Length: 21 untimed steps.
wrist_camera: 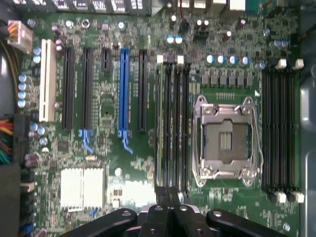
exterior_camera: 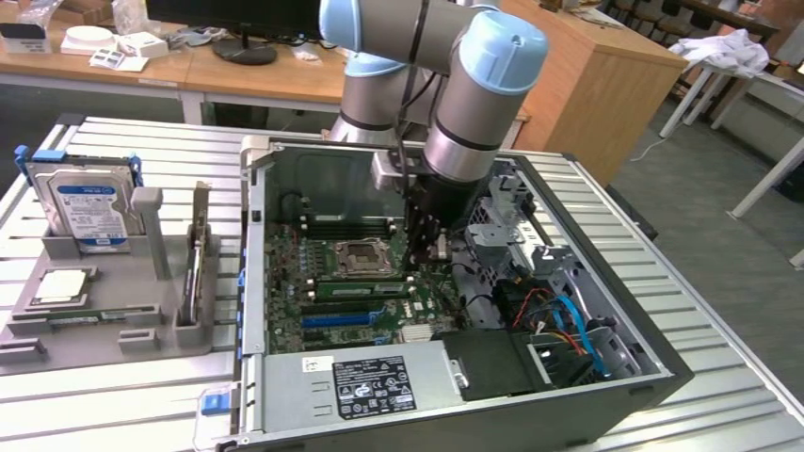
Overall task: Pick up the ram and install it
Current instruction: 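Press down the ram until it locks into place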
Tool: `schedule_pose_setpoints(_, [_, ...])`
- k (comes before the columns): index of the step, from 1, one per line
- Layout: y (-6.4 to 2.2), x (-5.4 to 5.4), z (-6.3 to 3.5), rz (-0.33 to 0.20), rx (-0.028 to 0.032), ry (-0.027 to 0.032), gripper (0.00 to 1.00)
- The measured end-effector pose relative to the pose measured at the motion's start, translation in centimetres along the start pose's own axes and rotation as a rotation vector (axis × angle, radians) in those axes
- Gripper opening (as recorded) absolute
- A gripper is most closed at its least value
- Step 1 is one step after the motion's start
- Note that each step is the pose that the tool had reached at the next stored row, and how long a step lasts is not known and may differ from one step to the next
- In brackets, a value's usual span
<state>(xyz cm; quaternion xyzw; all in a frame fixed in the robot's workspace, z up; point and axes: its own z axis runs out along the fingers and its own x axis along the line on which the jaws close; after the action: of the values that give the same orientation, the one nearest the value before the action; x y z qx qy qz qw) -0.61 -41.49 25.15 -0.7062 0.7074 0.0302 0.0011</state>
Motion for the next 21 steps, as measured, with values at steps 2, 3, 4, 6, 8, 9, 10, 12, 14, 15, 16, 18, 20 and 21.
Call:
schedule_pose_setpoints(2, [0.58,0.0,0.03,0.0,0.0,0.0,0.11])
schedule_pose_setpoints(3, [0.9,0.0,0.05,0.0,0.0,0.0,0.11])
schedule_pose_setpoints(4, [1.2,0.0,0.07,0.0,0.0,-0.0001,0.11])
schedule_pose_setpoints(6, [1.82,0.0,0.11,0.0,0.0001,-0.0003,0.11])
schedule_pose_setpoints(8, [2.45,0.0,0.16,0.0,0.0001,-0.0003,0.11])
schedule_pose_setpoints(9, [2.74,0.0,0.18,0.0,0.0001,-0.0003,0.11])
schedule_pose_setpoints(10, [3.84,0.0,0.25,0.0,0.0,-0.0001,0.11])
schedule_pose_setpoints(12, [6.53,0.0,0.43,0.0,0.0,-0.0001,0.11])
schedule_pose_setpoints(14, [7.19,0.0,0.49,0.0,0.0,-0.0002,0.11])
schedule_pose_setpoints(15, [7.2,0.0,0.49,0.0,0.0001,-0.0002,0.11])
schedule_pose_setpoints(16, [7.21,0.0,0.49,0.0,0.0,-0.0001,0.11])
schedule_pose_setpoints(18, [7.21,0.0,0.48,0.0,0.0,0.0,0.11])
schedule_pose_setpoints(20, [7.23,0.0,0.48,0.0,-0.0001,0.0,0.11])
schedule_pose_setpoints(21, [7.23,0.1,0.47,0.0,-0.0001,0.0,0.11])
